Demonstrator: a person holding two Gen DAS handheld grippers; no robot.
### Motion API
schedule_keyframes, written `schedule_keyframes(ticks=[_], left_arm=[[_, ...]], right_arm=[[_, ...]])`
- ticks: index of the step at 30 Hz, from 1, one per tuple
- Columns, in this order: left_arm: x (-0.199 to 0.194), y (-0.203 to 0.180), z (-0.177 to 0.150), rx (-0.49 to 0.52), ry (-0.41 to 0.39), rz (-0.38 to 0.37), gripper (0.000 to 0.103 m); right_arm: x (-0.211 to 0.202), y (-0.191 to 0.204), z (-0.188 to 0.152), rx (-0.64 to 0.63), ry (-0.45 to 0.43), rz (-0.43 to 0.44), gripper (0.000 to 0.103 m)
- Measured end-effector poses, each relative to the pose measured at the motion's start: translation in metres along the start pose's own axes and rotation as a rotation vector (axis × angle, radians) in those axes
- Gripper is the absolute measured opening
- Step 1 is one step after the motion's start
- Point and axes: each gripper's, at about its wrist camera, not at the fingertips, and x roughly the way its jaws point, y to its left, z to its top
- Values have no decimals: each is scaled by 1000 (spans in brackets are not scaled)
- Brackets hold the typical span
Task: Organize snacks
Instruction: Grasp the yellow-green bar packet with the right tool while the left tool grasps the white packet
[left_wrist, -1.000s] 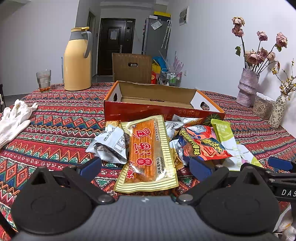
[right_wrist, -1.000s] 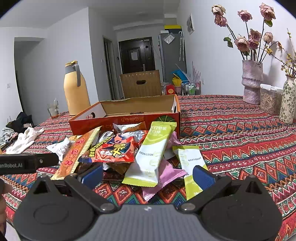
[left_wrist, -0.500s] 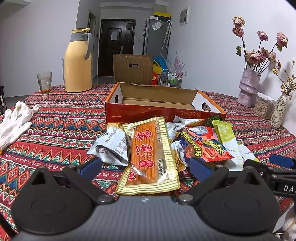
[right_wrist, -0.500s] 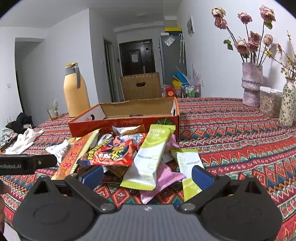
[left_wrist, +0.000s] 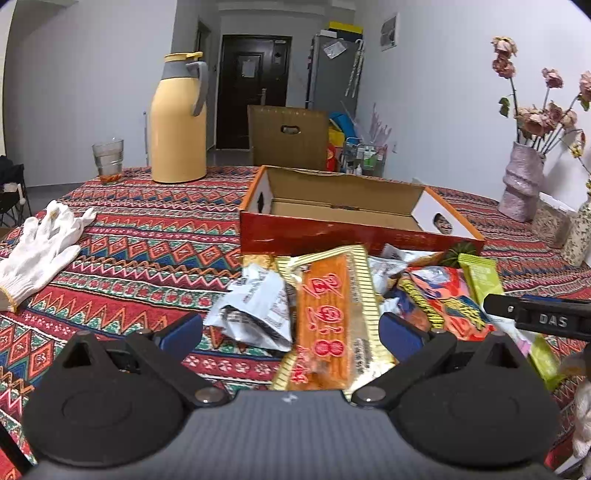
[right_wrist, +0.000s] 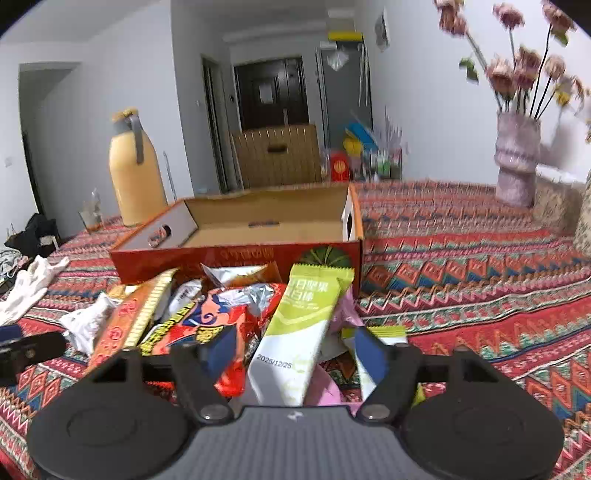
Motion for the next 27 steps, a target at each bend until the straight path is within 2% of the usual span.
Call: schedule_keyframes(ticks=[6, 8, 10, 13, 27], left_arm=[[9, 12, 5, -10, 16, 17, 103], [13, 15, 6, -12, 25, 18, 103], [18, 17, 7, -10, 35, 20, 103], [25, 21, 9, -3, 45, 23, 103], [86, 30, 25, 65, 147, 57, 103]], right_arm=[[25, 1, -1, 25, 70, -15, 55], [28, 3, -3, 24, 80, -9, 48], [28, 3, -3, 25, 82, -7, 47], [26, 3, -3, 22, 77, -2, 38], [1, -11, 0, 82, -14, -14, 37]])
